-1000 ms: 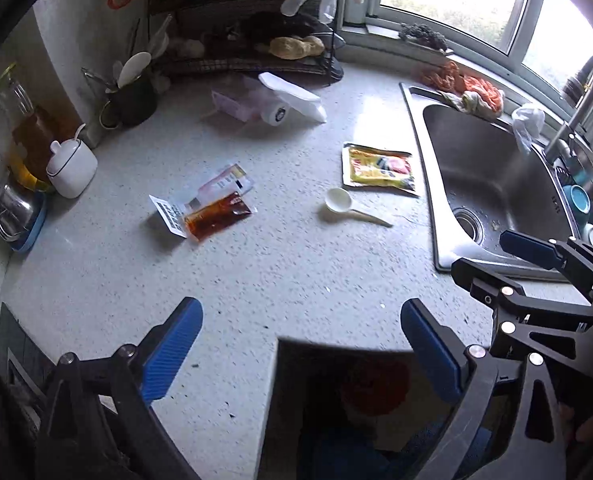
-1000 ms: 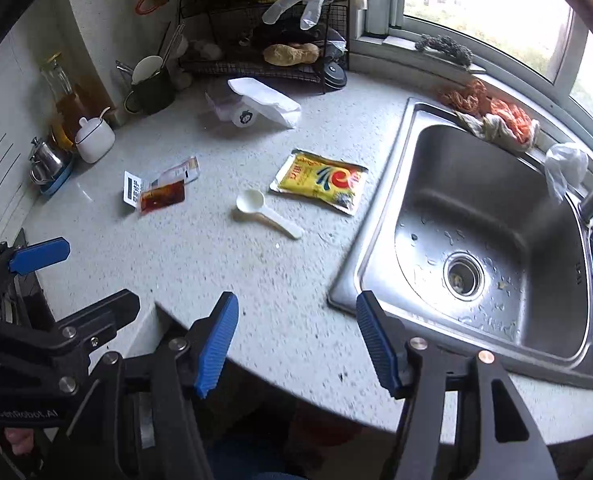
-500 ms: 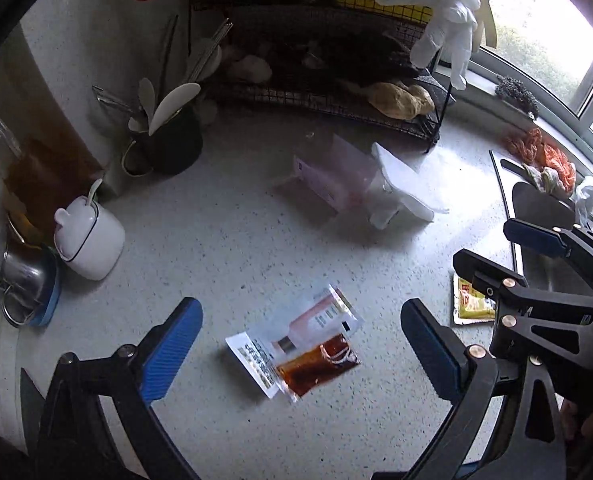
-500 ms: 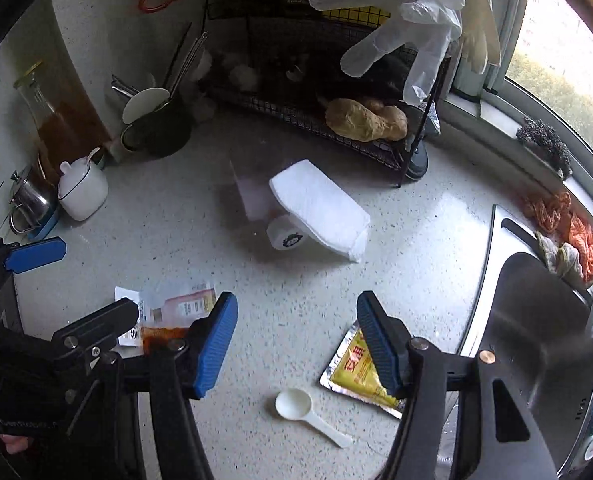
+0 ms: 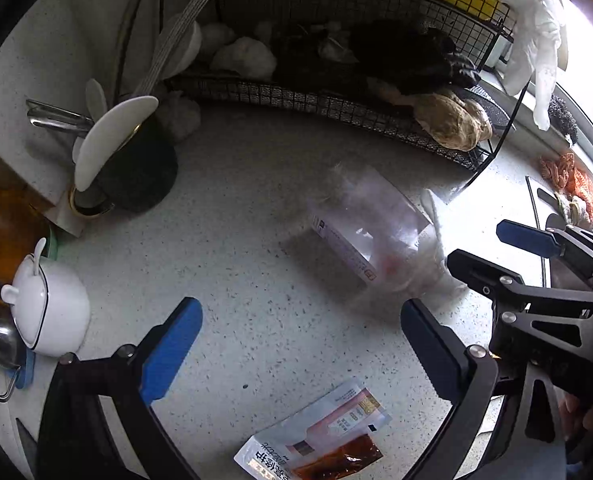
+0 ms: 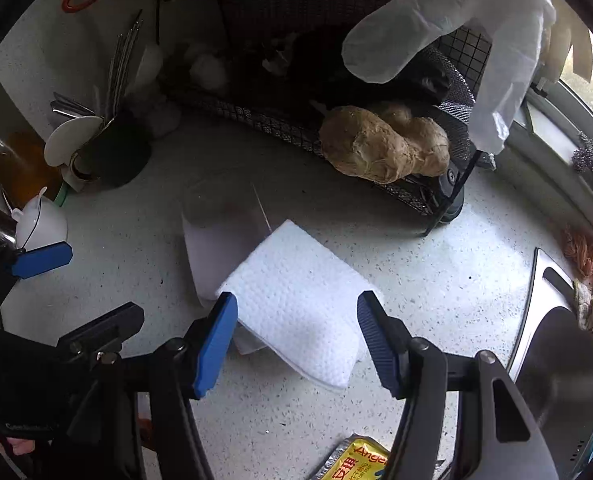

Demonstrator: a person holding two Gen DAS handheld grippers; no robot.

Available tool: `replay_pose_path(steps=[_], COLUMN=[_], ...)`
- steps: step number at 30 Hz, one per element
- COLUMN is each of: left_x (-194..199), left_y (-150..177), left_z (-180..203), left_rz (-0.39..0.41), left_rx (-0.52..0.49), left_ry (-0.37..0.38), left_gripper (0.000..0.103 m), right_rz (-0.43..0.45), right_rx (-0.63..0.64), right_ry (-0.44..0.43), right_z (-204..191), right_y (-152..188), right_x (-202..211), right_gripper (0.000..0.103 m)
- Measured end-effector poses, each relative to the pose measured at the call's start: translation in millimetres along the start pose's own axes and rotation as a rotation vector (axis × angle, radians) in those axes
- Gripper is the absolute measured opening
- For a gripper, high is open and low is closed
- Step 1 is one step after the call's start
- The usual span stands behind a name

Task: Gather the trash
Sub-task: 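Raise both tools back over the counter toward the white wipe, then grasp the white wipe with the right tool, then grasp the clear plastic bottle with the left tool while the right tool holds the wipe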

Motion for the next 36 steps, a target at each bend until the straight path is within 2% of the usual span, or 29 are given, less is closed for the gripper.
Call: replay_pose_path(steps=[1, 3, 5, 6, 8, 11, 17, 27, 36], left_x=[-3, -9, -12, -12, -11, -9, -1, 8, -4], left_y=[0, 0, -1, -1, 1, 3, 11, 16, -2], left_z=[-1, -2, -1, 0, 4, 10, 25, 61, 75], left_rz=[-0.007, -0.020, -0.026, -0.026, -0.025, -0.025, -0.022, -0.019, -0.024], left_rx=[0.004, 0.010, 0.008, 0.007, 0.004, -0.002, -0.016, -0.057, -0.058], left_ry=[0.006, 0.005, -0.006, -0.006, -0.003, -0.003, 0.005, 0.048, 0.076], left_gripper=[0.099, 0.099, 0.099, 0.099, 0.099, 0.099, 0.099, 0.099, 0.099], right_rz=[-0.010, -0.026, -0.053, -0.058, -0.069, -0.064, -0.038, 0.012, 0.019], right_rx=[0.000, 0.007, 0.019, 0.024, 0.032, 0.034, 0.028, -0.072, -0.079], right_ry=[-0.012, -0.030, -0.044, -0.053, -0.076, -0.094, -0.088, -0.034, 0.015], right_z=[-1, -4, -8, -9, -14, -15, -8, 21, 35], right_y=[0, 1, 5, 7, 11, 17, 31, 46, 39], right_x=[-3, -9, -13, -14, -13, -9, 10, 31, 30], right_gripper=[0.059, 0.050, 0.030, 0.027, 0.014, 0.009, 0.005, 0.005, 0.005])
Point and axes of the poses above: each gripper's, at about its wrist camera, not at the fingertips, and x roughly against the way its jaws point, z to its right, y to its underside, the point moved 6 cm from there along -x, roughly the way its jaws point, and after that the axes turned 2 degrees about -x, right-handed, at the moved point
